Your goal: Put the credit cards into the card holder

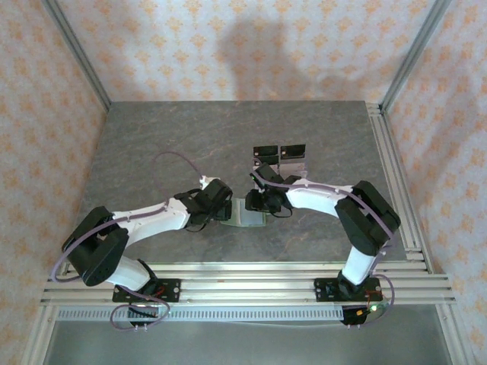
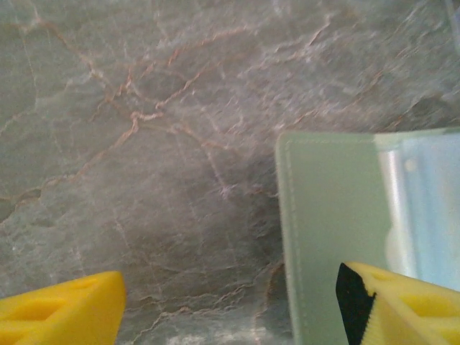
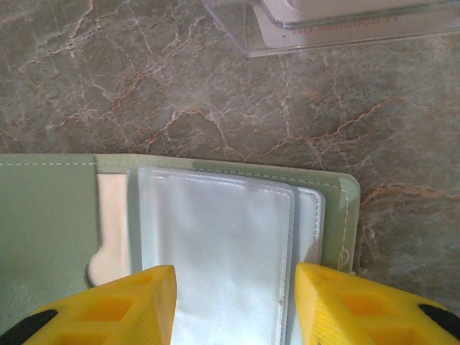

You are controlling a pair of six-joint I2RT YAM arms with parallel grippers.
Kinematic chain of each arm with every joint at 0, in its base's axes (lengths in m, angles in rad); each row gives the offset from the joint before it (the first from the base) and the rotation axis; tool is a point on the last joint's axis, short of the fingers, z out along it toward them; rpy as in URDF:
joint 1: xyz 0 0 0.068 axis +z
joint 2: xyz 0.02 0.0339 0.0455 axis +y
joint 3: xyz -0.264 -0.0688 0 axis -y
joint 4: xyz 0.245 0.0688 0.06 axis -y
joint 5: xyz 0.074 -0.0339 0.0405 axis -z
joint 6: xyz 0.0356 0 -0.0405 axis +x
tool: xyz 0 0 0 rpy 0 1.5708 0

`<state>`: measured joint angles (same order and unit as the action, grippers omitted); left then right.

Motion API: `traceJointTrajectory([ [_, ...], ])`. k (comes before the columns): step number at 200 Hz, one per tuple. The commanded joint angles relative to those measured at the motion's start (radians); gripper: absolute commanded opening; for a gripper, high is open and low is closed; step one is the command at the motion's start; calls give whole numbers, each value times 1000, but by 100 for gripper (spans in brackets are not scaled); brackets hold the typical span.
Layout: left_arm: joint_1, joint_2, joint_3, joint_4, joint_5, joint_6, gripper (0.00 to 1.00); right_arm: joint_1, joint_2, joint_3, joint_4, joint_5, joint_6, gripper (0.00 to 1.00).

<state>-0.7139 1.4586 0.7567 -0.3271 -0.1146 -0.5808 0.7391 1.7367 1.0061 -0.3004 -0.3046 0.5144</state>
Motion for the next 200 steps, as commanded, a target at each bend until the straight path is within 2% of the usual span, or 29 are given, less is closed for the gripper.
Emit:
traceJointTrajectory([
  [1, -5, 15, -23, 20, -58, 13, 79, 6, 14, 29, -19, 9, -23, 47],
  [95, -5, 33, -36, 47, -77, 16, 79, 29, -84, 44, -72, 65, -29, 47],
  [200, -7, 52, -38, 59, -76, 9, 79, 40, 35, 70, -52, 55, -40, 48],
])
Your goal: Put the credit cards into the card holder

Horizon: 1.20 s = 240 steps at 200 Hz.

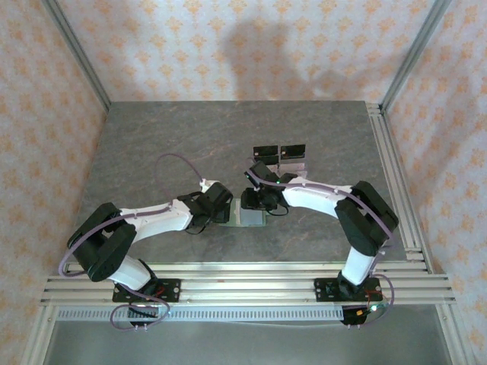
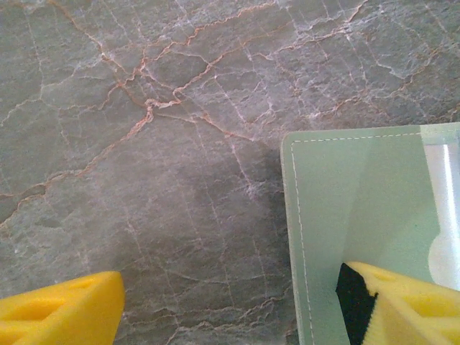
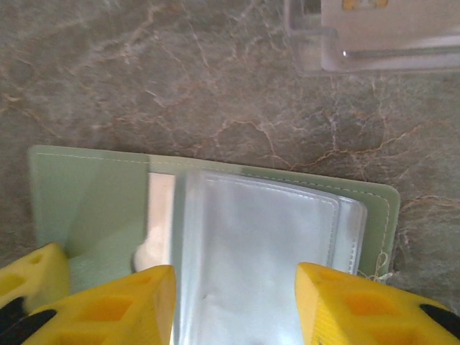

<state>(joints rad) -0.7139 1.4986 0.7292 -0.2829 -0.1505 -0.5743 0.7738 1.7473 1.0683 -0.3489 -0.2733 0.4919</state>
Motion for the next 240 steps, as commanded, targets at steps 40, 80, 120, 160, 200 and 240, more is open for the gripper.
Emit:
traceJointTrajectory([
  [40, -6, 23, -32, 39, -34, -1, 79, 5, 58, -20, 50, -37, -7, 49],
  [80, -7, 31, -60, 73, -24, -13, 79, 5, 55, -40, 113, -114, 40, 49],
  [120, -7, 18, -76, 96, -12, -13, 79, 5, 62, -44, 174, -171, 94, 49],
  [160, -7, -43, -94, 93, -13, -4, 79, 5, 63, -44, 208, -193, 126, 49],
  [200, -6, -153, -123, 76, -29, -2, 79, 5, 61, -44, 233, -205, 154, 49],
  [240, -7, -251, -148, 54, -63, -10, 79, 16, 73, -26, 240, -214, 167, 49],
])
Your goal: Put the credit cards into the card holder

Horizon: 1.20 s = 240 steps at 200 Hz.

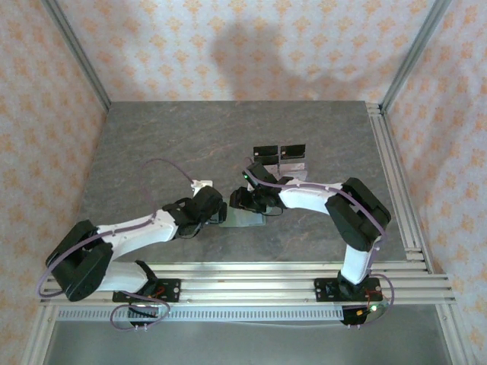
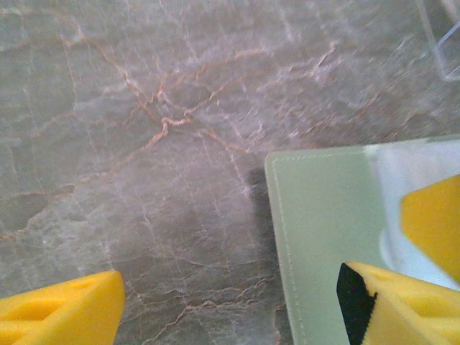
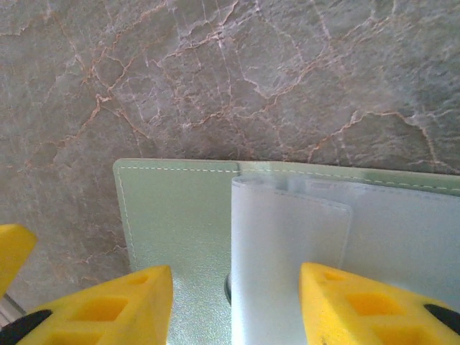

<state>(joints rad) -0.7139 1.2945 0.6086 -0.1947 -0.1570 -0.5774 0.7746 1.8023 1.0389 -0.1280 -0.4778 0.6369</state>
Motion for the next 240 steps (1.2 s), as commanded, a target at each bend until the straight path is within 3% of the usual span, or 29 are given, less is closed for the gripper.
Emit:
traceJointTrajectory([
  [1, -7, -49, -28, -35, -57, -6, 79, 16, 19, 4, 19, -11, 22, 49],
  [36, -7, -103, -69, 3, -38, -5, 79, 38, 47, 37, 19, -17, 32, 49],
  [115, -7, -186, -150, 122, 128, 66, 78, 51, 63, 70, 51, -30, 76, 49],
  [240, -50, -3, -94, 201, 116, 72, 77, 52, 77, 85, 73, -42, 94, 49],
])
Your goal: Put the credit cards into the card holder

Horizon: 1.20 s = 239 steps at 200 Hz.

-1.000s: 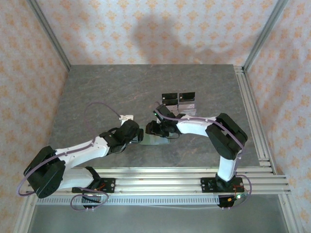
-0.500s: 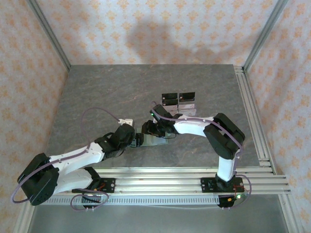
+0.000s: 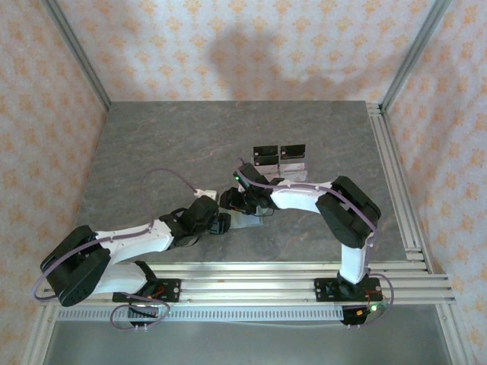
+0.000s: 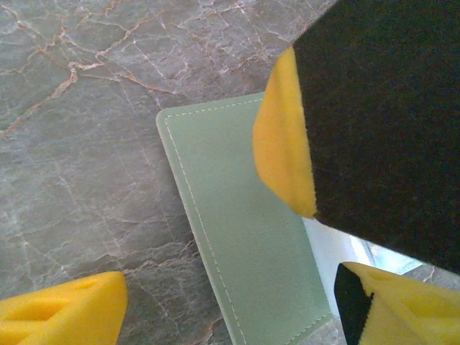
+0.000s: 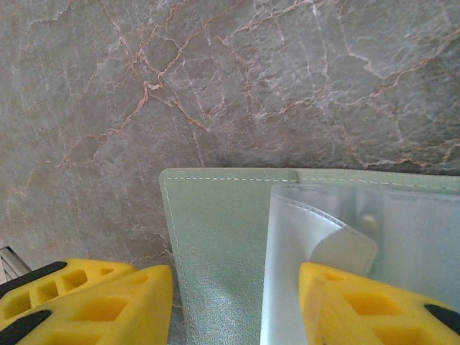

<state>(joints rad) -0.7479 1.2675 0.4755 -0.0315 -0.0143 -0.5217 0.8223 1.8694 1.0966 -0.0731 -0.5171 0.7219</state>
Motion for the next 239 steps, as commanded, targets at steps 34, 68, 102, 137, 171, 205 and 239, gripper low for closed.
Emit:
traceJointTrajectory([
  [34, -39, 80, 58, 38, -55, 14, 77, 4, 9, 34, 19, -6, 10, 49],
  [68, -56, 125, 66, 20, -100, 0, 76, 2, -10, 55, -1, 5, 3, 50],
  [102, -59, 135, 63, -11, -150, -7, 75, -11, -83, 44, -13, 33, 5, 52],
  [137, -59, 110, 58, -28, -168, -6, 76, -41, -165, -7, -41, 72, -10, 54],
  [171, -59, 56, 47, -58, -194, -7, 76, -55, -176, -57, -43, 80, -11, 56],
  [205, -58, -9, 22, -101, -237, -6, 76, -55, -149, -82, -12, 62, 2, 58],
  [239, -54, -109, -12, -156, -293, -36, 77, -55, -130, -80, -3, 48, -3, 59],
])
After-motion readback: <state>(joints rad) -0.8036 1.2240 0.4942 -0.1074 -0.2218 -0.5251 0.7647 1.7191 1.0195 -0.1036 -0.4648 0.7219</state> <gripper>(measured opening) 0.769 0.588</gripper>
